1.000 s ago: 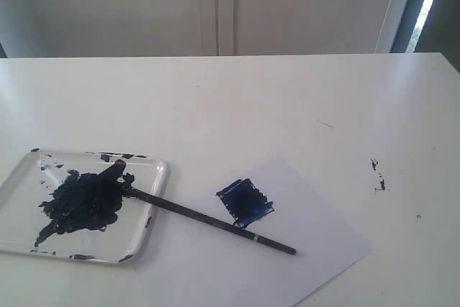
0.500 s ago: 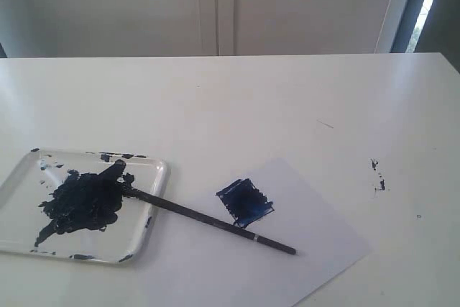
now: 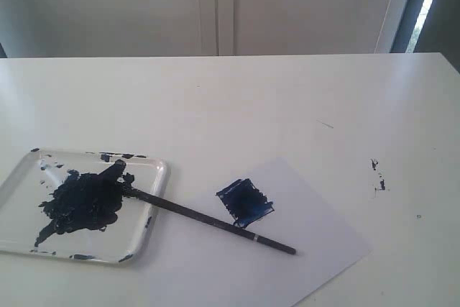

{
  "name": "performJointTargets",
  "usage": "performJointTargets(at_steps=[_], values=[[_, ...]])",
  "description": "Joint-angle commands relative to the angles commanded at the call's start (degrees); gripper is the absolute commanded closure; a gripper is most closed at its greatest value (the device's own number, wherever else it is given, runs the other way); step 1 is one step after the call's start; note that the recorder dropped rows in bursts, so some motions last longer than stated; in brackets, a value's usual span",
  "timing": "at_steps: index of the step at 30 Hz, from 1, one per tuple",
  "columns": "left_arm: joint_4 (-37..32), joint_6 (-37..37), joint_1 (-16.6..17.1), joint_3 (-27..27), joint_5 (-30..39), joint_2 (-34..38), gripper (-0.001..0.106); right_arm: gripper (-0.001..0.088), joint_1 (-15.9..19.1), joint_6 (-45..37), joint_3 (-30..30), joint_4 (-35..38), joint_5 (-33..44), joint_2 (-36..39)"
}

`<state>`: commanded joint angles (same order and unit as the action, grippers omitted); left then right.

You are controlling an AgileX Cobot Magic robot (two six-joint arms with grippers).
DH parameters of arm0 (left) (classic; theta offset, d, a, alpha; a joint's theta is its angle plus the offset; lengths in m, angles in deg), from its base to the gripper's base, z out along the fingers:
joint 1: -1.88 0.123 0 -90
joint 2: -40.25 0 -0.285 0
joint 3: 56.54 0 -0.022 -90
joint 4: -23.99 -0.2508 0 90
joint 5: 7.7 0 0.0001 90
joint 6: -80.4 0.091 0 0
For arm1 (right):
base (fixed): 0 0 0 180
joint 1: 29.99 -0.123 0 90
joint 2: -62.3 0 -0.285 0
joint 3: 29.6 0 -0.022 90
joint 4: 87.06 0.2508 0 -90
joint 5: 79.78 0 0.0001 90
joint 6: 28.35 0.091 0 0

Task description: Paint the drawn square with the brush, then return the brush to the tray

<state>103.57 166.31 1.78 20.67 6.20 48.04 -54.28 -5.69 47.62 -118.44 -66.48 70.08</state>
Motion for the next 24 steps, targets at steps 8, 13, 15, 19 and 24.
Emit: performJointTargets(at_steps=[8,13,15,19,24], values=[[0.00,0.00,0.00,0.00,0.97,0.00,0.082,0.0868,0.00,0.00,0.00,0.00,0.00,0.00],[-0.40,0.00,0.00,0.00,3.85,0.00,0.082,0.0868,0.00,0.00,0.00,0.00,0.00,0.00],[-0.40,0.00,0.00,0.00,3.50,0.00,0.082,0.0868,0.00,0.00,0.00,0.00,0.00,0.00],[-0.40,0.00,0.00,0.00,3.50,0.00,0.082,0.0868,0.00,0.00,0.00,0.00,0.00,0.00],[-0.40,0.00,0.00,0.00,3.50,0.00,0.082,0.0868,0.00,0.00,0.00,0.00,0.00,0.00]])
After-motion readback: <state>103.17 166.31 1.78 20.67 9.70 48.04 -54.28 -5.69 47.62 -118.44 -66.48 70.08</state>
